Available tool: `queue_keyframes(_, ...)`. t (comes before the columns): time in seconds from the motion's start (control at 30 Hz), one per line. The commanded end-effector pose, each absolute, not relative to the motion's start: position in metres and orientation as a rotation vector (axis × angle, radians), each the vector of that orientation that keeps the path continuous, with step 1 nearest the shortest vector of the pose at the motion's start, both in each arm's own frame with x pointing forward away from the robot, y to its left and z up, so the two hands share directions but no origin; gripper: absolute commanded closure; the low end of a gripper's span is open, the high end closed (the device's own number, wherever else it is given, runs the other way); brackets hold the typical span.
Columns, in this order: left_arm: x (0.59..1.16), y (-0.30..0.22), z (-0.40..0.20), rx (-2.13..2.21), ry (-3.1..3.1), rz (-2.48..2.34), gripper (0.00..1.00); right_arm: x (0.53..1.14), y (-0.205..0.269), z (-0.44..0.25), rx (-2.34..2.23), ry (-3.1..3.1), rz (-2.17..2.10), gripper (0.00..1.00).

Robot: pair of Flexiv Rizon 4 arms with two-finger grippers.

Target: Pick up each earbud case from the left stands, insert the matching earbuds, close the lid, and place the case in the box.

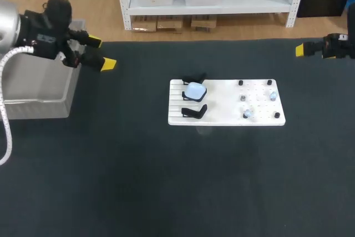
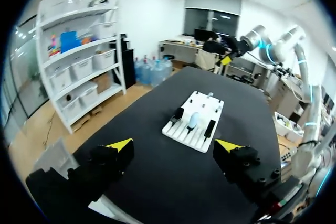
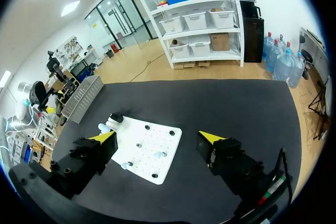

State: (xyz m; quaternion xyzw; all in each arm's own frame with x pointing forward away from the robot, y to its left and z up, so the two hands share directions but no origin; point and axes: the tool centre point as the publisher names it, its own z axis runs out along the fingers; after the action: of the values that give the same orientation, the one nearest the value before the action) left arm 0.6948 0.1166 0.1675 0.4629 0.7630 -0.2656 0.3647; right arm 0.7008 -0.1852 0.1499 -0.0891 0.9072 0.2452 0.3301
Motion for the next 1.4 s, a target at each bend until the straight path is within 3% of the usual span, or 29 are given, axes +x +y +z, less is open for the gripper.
queue_keyframes(0.03,0.715,0.101,0.159,1.311,1.919,-0.791,0.00,0.701,-0.186,0.150,-0.234,2.372,0.642,0.00)
queue_keyframes(0.6,0.722,0.051,0.133,1.537,1.761,-0.861,0.00,0.701,-0.186,0.150,-0.234,2.372,0.642,0.00)
queue_keyframes(1.2,0.706,0.032,0.109,1.541,1.630,-0.865,0.00,0.701,-0.186,0.150,-0.234,2.372,0.642,0.00)
queue_keyframes(1.3,0.703,0.026,0.104,1.568,1.579,-0.829,0.11,0.701,-0.186,0.150,-0.234,2.372,0.642,0.00)
queue_keyframes(1.4,0.702,0.019,0.099,1.597,1.563,-0.852,0.14,0.701,-0.186,0.150,-0.234,2.372,0.642,0.00)
